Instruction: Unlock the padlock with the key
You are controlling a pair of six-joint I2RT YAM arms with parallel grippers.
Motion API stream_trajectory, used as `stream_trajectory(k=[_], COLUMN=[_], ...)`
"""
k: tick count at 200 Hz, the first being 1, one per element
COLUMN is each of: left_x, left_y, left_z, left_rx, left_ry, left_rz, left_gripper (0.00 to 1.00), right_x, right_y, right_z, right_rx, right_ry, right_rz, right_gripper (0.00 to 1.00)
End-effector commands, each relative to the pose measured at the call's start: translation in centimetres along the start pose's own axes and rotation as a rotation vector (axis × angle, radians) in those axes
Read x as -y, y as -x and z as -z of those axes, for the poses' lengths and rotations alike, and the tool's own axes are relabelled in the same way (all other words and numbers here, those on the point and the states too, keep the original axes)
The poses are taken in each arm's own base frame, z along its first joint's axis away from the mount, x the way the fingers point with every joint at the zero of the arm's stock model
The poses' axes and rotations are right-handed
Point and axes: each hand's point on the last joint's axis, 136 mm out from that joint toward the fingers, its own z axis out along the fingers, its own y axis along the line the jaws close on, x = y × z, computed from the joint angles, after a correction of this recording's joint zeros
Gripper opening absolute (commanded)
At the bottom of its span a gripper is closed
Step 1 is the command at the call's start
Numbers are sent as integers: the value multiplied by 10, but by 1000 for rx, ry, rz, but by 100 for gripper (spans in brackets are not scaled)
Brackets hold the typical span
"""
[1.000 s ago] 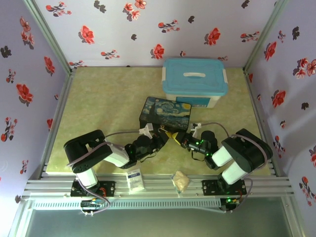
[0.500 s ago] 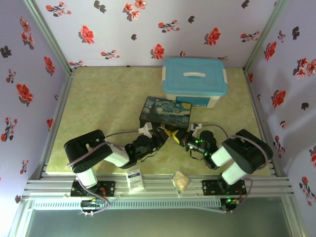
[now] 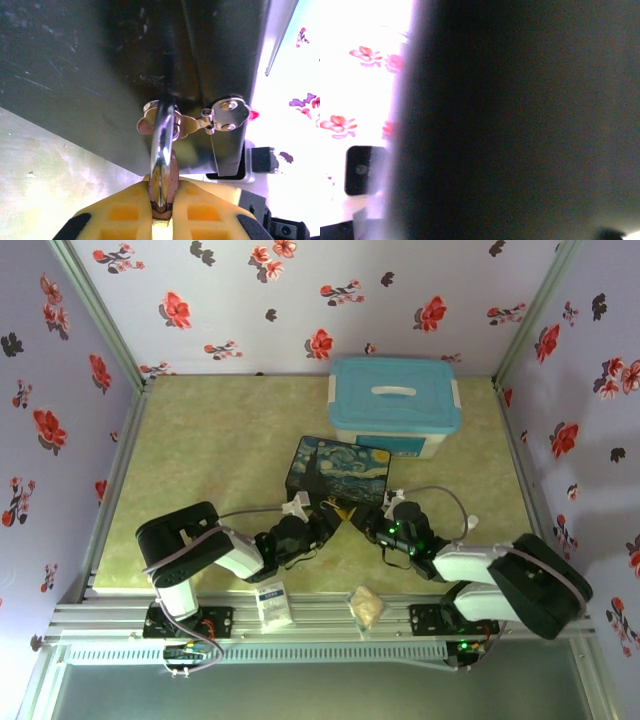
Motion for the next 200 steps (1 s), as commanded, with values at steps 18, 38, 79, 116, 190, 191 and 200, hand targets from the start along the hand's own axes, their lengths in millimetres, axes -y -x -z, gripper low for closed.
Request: stream_trajectory(k=[18, 38, 79, 116, 190, 191, 200], left_x=[19, 5, -10, -21, -18, -18, -18], left_y=[-12, -14, -16, -16, -17, -17, -17], left_z=[6, 6, 7, 10, 20, 20, 21], left_rx=[-47, -52, -57, -95, -130, -130, -129], left_ry=[-82, -41, 19, 87, 94, 94, 94], left_rz=[18, 20, -1, -42, -63, -63, -65], left_gripper=[0, 0, 0, 0, 0, 0, 0], right_x=[28, 36, 26, 0, -4, -4, -3], right_y=[-15, -11, -15, -29, -37, -37, -33], right_z=[35, 50, 45, 38, 17, 16, 14], right_rx=[-78, -64, -98, -48, -15, -12, 16], right_ry=[-260, -318, -291, -219, -301, -304, -327], right_rz=[269, 356, 534, 955, 1482, 1484, 1497], right_gripper=[42, 49, 46, 46, 46, 46, 46])
